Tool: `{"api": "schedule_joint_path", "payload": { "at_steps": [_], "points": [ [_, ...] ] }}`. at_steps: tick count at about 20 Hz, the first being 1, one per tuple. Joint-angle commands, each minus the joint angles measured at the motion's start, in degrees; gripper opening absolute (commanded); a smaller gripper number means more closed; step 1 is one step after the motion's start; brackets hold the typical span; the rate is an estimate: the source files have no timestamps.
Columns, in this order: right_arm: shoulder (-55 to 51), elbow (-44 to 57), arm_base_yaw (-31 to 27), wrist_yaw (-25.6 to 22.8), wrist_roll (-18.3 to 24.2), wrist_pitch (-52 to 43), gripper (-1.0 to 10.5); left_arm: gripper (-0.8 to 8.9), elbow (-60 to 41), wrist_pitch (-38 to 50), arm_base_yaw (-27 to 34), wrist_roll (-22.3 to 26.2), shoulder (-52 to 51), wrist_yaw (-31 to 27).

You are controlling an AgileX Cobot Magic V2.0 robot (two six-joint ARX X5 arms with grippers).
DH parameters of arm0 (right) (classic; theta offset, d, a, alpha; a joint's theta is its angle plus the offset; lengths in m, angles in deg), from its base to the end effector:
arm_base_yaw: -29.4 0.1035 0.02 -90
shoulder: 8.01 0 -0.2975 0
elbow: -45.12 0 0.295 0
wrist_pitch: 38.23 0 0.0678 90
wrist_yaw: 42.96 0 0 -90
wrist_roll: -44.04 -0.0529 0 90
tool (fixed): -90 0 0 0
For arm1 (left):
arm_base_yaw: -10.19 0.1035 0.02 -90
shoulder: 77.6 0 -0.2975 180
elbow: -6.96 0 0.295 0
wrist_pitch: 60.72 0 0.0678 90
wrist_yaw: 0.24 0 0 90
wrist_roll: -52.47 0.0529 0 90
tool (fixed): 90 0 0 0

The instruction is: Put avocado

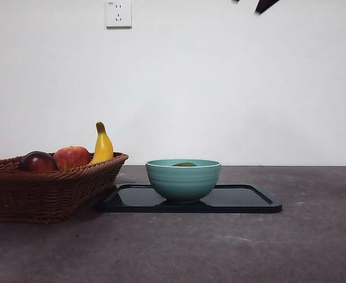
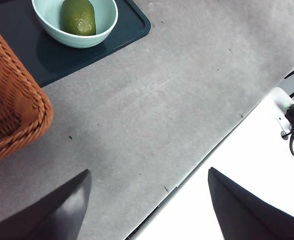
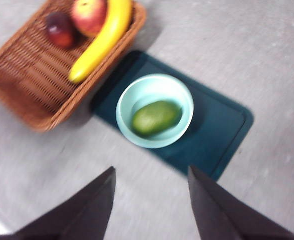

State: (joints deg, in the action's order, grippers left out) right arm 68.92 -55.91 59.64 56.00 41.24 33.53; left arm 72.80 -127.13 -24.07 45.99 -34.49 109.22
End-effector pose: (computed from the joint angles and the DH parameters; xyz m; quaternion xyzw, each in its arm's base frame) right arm 0.2575 0.1596 0.4250 -0.0535 0.4045 0.2971 0.8633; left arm 0.1223 -0.1046 0.3395 0.0010 0.3920 -0.3979 0.8295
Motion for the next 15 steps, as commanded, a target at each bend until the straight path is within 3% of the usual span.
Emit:
{"api": "schedule_joint_path", "payload": {
  "at_steps": [1, 8, 15],
  "points": [
    [-5.16, 6.29, 2.19, -0.17, 0.04, -0.31, 2.3, 3.73, 0.44, 0.31, -0.26, 1.09, 0.31, 0.13],
    [-25.64, 28.22, 11.96, 0.68, -5.51, -3.43, 2.3, 3.72, 0.44, 0.39, -0.26, 1.09, 0.31, 0.13],
    [-32.11, 32.13, 15.43, 0.59, -7.04, -3.48, 2.3, 3.72, 0.44, 0.39, -0.26, 1.09, 0.31, 0.13]
  ]
}}
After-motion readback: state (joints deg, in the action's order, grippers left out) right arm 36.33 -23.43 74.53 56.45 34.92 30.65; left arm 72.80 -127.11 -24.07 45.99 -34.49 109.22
